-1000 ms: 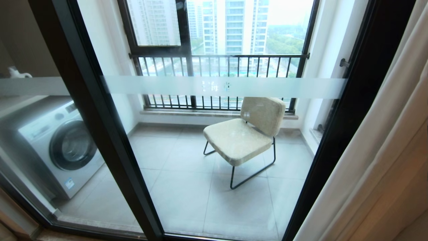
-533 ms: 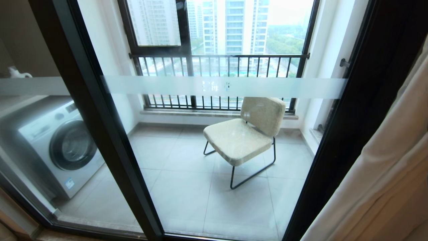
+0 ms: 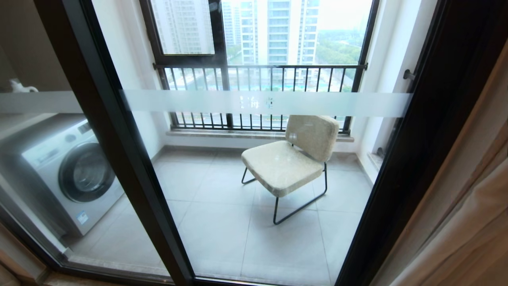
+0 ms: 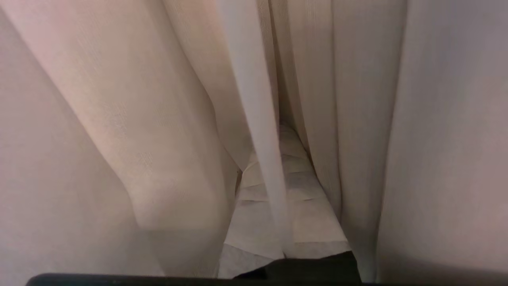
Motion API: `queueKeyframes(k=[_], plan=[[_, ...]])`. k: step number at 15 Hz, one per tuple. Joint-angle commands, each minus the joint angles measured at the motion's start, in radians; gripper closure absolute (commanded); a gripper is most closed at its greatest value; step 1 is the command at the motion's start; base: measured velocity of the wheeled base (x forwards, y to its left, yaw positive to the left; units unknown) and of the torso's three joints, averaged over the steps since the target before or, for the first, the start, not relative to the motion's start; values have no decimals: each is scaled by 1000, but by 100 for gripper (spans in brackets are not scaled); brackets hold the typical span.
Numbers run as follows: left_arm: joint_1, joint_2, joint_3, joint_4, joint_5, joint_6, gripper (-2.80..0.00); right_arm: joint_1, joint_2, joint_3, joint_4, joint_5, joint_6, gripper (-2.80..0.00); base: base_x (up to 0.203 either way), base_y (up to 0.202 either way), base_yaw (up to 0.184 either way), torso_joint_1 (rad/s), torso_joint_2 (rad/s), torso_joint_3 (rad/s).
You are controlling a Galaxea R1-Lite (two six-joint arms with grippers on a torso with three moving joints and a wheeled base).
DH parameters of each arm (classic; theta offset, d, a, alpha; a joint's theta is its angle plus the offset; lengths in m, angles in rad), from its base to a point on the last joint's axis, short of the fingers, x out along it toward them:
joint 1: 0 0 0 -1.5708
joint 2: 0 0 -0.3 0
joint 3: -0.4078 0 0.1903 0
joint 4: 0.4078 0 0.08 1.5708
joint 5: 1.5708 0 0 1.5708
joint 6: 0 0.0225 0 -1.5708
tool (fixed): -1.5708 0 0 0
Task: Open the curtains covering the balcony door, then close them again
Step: Pull the inner curtains open on both sides
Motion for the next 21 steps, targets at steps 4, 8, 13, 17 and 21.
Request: queueKeyframes(k=[4,8,13,17,21], plan=[[0,0,0,0,0,-1,0,-119,121,-85,-5,3,-2,0,0,0,0,0,0,0],[0,0,0,0,0,-1,0,-180,173,-121,-8,4,-13,0,0,0,0,0,0,0],[0,0,0,0,0,-1,0,-186,135,-98,-10,60,-21,0,0,0,0,0,0,0],[0,0,0,0,0,-1,0,-184,22,8,-10,189,-34,0,0,0,0,0,0,0],[0,0,0,0,0,-1,0,-167,-138,138,-9,373,-26,0,0,0,0,0,0,0]])
